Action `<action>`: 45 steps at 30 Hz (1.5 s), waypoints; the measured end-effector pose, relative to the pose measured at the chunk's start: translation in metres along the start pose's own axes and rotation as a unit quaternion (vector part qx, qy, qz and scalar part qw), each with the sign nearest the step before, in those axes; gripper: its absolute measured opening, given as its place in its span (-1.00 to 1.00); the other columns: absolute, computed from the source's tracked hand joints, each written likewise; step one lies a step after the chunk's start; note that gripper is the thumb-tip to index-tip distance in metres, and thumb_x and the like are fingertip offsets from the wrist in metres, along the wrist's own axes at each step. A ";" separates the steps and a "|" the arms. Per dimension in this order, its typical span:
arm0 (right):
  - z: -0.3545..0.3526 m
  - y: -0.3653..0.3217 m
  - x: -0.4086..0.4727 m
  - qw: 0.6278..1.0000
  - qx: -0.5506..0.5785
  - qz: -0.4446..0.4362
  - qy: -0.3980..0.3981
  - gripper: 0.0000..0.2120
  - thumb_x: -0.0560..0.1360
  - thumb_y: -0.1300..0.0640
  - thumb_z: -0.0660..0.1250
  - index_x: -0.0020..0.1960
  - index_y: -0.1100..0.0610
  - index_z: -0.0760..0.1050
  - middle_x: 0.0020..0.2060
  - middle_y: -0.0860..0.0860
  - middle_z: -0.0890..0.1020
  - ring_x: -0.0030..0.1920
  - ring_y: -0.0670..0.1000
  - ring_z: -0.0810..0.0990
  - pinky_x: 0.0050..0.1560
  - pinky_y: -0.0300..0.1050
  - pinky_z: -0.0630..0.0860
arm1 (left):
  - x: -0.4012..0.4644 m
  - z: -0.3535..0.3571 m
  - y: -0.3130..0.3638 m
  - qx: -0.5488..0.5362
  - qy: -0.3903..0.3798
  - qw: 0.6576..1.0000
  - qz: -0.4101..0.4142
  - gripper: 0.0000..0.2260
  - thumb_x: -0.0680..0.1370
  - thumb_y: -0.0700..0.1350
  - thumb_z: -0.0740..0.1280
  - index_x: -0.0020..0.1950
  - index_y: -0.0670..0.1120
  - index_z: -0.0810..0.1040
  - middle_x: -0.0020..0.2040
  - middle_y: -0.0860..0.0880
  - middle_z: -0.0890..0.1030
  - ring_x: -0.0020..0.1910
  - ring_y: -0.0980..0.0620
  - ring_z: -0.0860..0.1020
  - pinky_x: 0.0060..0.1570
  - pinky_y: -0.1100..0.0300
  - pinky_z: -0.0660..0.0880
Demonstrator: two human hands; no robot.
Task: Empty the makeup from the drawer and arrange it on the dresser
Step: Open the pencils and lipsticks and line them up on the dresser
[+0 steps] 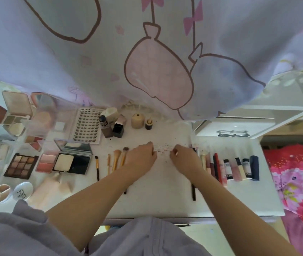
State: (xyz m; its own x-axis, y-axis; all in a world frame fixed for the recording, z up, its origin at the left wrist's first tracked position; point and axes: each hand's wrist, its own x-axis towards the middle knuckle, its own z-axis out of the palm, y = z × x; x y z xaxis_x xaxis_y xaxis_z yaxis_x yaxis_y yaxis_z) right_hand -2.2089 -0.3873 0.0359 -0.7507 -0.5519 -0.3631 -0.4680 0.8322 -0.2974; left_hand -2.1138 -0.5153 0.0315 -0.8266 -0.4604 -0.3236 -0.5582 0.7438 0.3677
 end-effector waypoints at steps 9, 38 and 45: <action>-0.027 0.064 0.047 0.994 -0.099 0.031 -0.022 -0.74 0.57 0.00 0.08 0.04 0.15 0.44 -0.09 0.08 0.59 -0.14 0.10 0.55 -0.22 -0.11 0.40 | 0.020 0.066 0.108 -0.051 -0.093 0.994 0.007 -0.75 0.62 -0.03 0.08 0.20 -0.13 0.37 0.09 -0.12 0.53 0.00 -0.11 0.56 -0.14 0.08 0.44; -0.055 -0.006 -0.006 0.877 0.456 0.035 -0.150 -0.82 0.59 0.18 0.20 -0.13 0.26 0.44 -0.42 0.01 0.42 -0.52 -0.13 0.26 -0.57 -0.32 0.19 | -0.035 -0.009 0.013 -0.548 -0.204 0.805 -0.098 -0.64 0.61 0.14 0.11 -0.28 -0.04 0.34 -0.51 0.09 0.26 -0.58 0.13 0.16 -0.62 0.31 0.09; -0.041 -0.011 -0.015 0.883 0.441 0.101 -0.129 -0.96 0.52 0.26 0.30 -0.09 0.22 0.45 -0.22 0.11 0.64 -0.31 -0.04 0.63 -0.37 -0.22 0.57 | -0.025 -0.010 -0.016 -0.697 -0.115 0.672 -0.224 -0.83 0.64 -0.23 0.07 -0.01 -0.23 0.44 -0.32 -0.09 0.46 -0.39 0.01 0.44 -0.24 0.09 0.57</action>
State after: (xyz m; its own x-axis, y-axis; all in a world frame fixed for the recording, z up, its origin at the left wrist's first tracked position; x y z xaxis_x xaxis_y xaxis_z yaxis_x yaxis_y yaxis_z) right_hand -2.2115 -0.3854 0.0807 -0.5929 -0.4849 -0.6430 0.2937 0.6133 -0.7333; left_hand -2.0846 -0.5203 0.0421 -0.6104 -0.2801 -0.7409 -0.4052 -0.6933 0.5960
